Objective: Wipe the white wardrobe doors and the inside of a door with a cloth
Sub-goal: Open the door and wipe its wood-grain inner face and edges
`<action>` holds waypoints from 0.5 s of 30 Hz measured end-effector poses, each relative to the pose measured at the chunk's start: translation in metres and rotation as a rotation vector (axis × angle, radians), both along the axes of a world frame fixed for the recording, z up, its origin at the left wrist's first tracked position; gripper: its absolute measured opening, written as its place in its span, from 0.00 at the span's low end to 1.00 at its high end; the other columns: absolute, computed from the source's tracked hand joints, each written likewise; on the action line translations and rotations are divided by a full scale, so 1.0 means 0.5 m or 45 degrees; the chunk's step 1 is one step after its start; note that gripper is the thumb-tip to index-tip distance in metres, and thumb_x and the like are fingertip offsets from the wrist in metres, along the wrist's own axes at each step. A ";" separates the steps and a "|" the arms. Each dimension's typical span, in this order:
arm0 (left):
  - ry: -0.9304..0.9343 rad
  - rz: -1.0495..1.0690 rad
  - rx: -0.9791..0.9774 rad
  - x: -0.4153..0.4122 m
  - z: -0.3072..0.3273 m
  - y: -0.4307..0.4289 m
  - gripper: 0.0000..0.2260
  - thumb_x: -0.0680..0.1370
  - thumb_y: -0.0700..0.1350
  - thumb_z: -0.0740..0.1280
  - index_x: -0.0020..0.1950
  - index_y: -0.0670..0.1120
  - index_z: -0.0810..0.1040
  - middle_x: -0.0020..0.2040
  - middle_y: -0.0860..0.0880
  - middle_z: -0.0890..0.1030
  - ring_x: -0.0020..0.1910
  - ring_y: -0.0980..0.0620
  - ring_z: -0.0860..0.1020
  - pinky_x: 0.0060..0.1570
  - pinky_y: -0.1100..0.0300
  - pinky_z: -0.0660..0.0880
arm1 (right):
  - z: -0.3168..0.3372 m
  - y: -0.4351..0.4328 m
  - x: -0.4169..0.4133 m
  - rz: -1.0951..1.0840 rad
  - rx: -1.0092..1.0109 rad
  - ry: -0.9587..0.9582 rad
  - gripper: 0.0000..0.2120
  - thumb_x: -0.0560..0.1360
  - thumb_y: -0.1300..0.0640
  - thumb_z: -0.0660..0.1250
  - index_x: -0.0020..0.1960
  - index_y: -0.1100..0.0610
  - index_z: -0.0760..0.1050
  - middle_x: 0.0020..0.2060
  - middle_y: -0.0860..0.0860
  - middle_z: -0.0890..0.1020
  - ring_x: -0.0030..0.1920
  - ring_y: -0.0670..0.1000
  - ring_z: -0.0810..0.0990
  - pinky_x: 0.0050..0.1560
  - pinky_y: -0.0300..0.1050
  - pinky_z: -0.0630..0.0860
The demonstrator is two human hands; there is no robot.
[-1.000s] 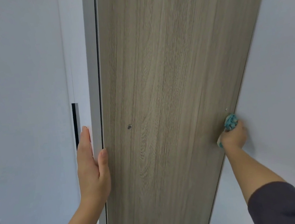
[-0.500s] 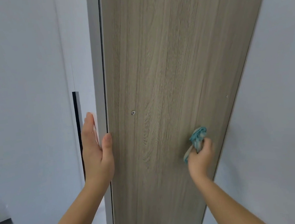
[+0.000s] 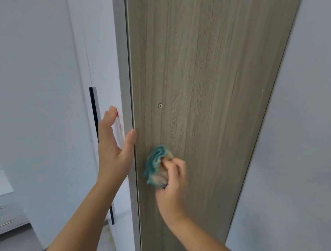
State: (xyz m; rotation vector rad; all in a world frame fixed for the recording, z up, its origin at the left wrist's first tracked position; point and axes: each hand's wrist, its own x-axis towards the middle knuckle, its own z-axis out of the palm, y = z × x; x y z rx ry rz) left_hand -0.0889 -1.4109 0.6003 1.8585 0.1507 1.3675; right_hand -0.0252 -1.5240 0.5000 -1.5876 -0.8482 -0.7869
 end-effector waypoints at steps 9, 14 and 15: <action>-0.007 -0.021 -0.036 -0.004 -0.062 -0.036 0.28 0.81 0.44 0.60 0.79 0.43 0.55 0.79 0.51 0.58 0.78 0.57 0.56 0.76 0.60 0.54 | -0.035 -0.030 0.015 0.040 -0.404 -0.283 0.23 0.65 0.65 0.76 0.57 0.56 0.75 0.53 0.51 0.73 0.52 0.52 0.76 0.48 0.41 0.77; 0.032 0.030 -0.168 0.011 -0.121 -0.074 0.30 0.81 0.46 0.58 0.80 0.47 0.50 0.80 0.55 0.53 0.78 0.60 0.53 0.76 0.63 0.52 | -0.027 -0.121 0.162 -0.124 -0.163 0.052 0.26 0.61 0.73 0.66 0.56 0.55 0.69 0.52 0.55 0.73 0.52 0.51 0.73 0.52 0.46 0.74; 0.033 0.060 -0.188 0.015 -0.122 -0.074 0.30 0.81 0.47 0.58 0.80 0.48 0.50 0.80 0.56 0.54 0.77 0.61 0.53 0.75 0.64 0.52 | -0.024 -0.141 0.199 -0.168 -0.150 0.115 0.26 0.61 0.74 0.66 0.55 0.55 0.68 0.52 0.55 0.73 0.51 0.52 0.73 0.51 0.46 0.74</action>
